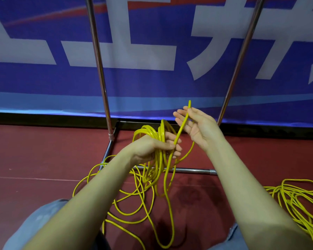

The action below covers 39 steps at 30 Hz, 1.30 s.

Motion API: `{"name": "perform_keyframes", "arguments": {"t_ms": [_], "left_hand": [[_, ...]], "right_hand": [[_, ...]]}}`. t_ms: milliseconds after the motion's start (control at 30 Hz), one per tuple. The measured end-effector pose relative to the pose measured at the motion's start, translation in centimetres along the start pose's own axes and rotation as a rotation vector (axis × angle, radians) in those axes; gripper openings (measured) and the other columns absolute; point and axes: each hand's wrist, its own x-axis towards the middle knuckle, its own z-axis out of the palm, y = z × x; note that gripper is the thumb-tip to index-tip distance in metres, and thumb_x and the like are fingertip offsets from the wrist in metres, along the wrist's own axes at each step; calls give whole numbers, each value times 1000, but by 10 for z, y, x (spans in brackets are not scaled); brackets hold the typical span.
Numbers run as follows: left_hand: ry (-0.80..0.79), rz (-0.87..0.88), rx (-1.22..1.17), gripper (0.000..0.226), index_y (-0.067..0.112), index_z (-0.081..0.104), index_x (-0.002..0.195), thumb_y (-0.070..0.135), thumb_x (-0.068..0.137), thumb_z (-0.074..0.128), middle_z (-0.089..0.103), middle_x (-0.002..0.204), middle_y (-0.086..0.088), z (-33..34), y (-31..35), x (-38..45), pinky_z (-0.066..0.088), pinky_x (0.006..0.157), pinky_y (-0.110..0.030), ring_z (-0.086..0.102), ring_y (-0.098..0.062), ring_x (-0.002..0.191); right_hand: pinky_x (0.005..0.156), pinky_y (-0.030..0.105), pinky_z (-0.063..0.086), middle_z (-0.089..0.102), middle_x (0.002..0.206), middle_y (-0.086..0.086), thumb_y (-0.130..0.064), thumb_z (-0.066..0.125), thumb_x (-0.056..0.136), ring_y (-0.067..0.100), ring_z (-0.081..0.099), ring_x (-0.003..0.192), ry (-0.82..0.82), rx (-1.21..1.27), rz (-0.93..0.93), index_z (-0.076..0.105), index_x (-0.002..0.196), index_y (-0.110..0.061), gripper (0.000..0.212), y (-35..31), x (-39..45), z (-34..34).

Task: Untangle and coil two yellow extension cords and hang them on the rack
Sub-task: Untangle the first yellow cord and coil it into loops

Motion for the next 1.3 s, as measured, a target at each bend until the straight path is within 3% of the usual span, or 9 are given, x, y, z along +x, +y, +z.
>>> {"name": "perform_keyframes", "arguments": {"t_ms": [100, 233, 400, 467, 567, 733, 900, 1100, 1300], "left_hand": [[33, 123, -86, 17, 3, 55, 95, -8, 83, 51, 71, 78, -7, -1, 3, 2, 56, 79, -31, 71, -20, 77], [113, 248, -347, 18, 8, 53, 91, -2, 76, 50, 73, 95, -13, -10, 14, 5, 55, 83, -36, 71, -23, 89], [240, 380, -538, 17, 9, 51, 84, -5, 87, 43, 72, 98, -12, -27, 25, 8, 56, 80, -38, 71, -23, 89], [289, 408, -575, 20, 9, 51, 85, -5, 93, 39, 73, 97, -11, -30, 26, 8, 55, 81, -38, 71, -23, 89], [313, 426, -598, 16, 6, 54, 94, -3, 94, 41, 72, 98, -12, -35, 28, 5, 54, 84, -38, 71, -23, 90], [264, 365, -447, 27, 6, 57, 115, 7, 95, 39, 70, 109, -7, -41, 32, -3, 47, 98, -36, 65, -23, 104], [202, 273, -337, 30, 3, 57, 114, 11, 88, 45, 69, 109, -14, -37, 29, -5, 52, 91, -36, 68, -26, 100], [207, 153, -386, 37, -4, 58, 109, 24, 100, 35, 71, 99, -19, -32, 26, -3, 55, 83, -35, 70, -26, 90], [222, 286, -558, 29, 5, 54, 80, 13, 100, 35, 71, 98, -18, -22, 27, 2, 57, 78, -38, 71, -26, 89]], "right_hand": [[73, 32, 59, 70, 89, 9, -13, 51, 96, 21, 71, 80, -6, -151, -19, 59, 101, -5, 13, -3, 0, -7], [70, 26, 56, 70, 78, 5, -20, 51, 96, 18, 66, 75, 12, -426, 83, 63, 92, -9, 17, 3, -2, -17], [68, 20, 53, 68, 74, 0, -26, 51, 95, 10, 66, 64, -235, -730, 295, 64, 89, -11, 20, 17, -13, -14], [59, 14, 48, 64, 67, -4, -13, 58, 91, 7, 62, 61, -347, -771, 277, 62, 90, -13, 4, 21, -16, -9], [55, 17, 49, 60, 67, -4, 2, 61, 85, 9, 58, 59, -366, -783, 142, 60, 91, -10, 13, 28, -12, -4], [45, 13, 31, 49, 65, 0, -2, 46, 96, 3, 42, 43, -241, -821, -218, 63, 95, -11, 20, 23, -6, 5], [49, 20, 28, 44, 59, -7, -7, 46, 97, 2, 34, 47, -45, -887, -404, 64, 86, -26, 28, 25, 4, -1], [47, 10, 29, 42, 60, -5, -1, 42, 98, -1, 36, 45, -295, -897, -321, 62, 89, -13, 24, 26, -10, 10], [43, 13, 33, 47, 63, 3, -4, 49, 96, 3, 40, 41, -376, -924, -145, 61, 98, -4, 13, 21, -14, 7]]}}
